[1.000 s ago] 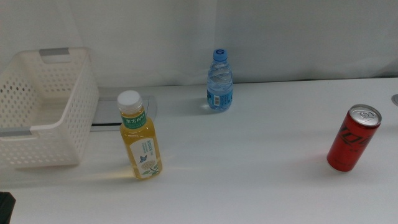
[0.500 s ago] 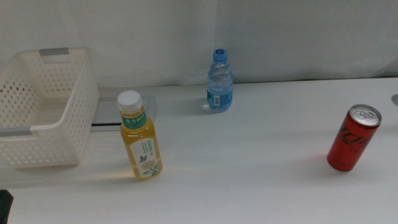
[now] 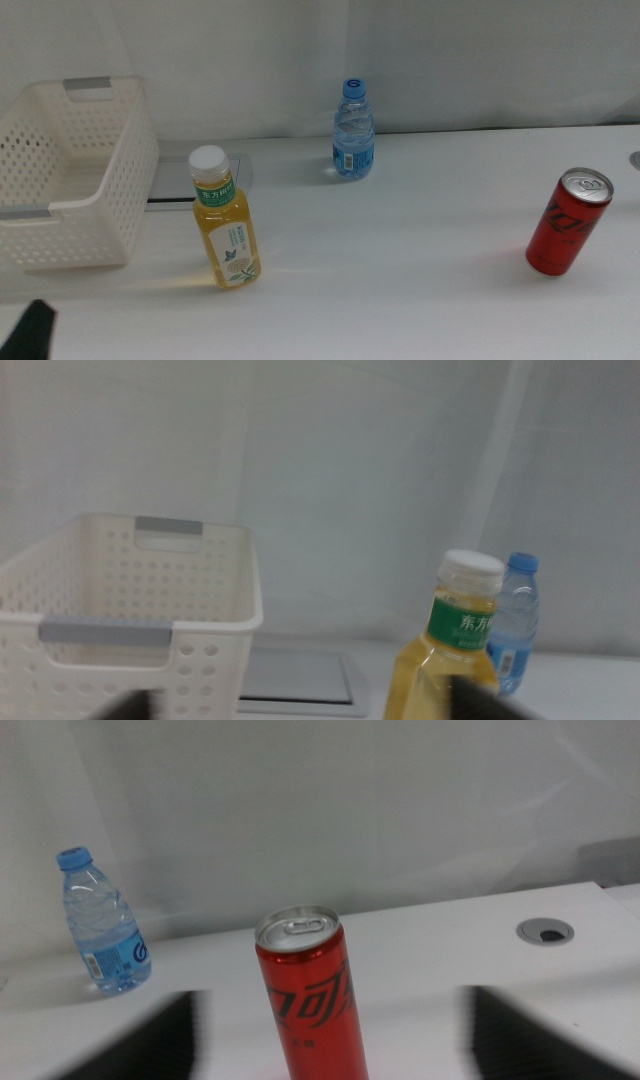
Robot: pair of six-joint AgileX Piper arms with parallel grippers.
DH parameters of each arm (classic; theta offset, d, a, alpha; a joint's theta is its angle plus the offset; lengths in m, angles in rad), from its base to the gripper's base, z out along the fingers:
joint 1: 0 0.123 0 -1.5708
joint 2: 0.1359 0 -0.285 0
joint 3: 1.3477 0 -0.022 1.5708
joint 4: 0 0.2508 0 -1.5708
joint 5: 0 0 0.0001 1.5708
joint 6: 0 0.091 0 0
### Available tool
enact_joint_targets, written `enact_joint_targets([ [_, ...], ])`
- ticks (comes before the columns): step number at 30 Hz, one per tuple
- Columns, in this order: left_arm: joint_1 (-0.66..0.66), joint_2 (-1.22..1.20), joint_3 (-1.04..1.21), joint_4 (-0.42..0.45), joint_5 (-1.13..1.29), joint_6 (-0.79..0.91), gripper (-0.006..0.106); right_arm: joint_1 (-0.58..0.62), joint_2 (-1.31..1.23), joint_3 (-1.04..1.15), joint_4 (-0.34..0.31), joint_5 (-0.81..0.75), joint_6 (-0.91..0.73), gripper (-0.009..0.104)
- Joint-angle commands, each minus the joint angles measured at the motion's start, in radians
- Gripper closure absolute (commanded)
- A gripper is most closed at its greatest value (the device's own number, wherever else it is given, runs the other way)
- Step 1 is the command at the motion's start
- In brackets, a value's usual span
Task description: Use arms to grab the bottles and put them into the dustbin to the left of the table.
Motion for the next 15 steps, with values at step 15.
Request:
enact_joint_targets([
  [15, -0.003, -0.032, 0.039, -0.013, -0.021, -0.091, 0.009, 0.002, -0.005, 0.005, 0.061, -0.023, 0.006, -0.005],
])
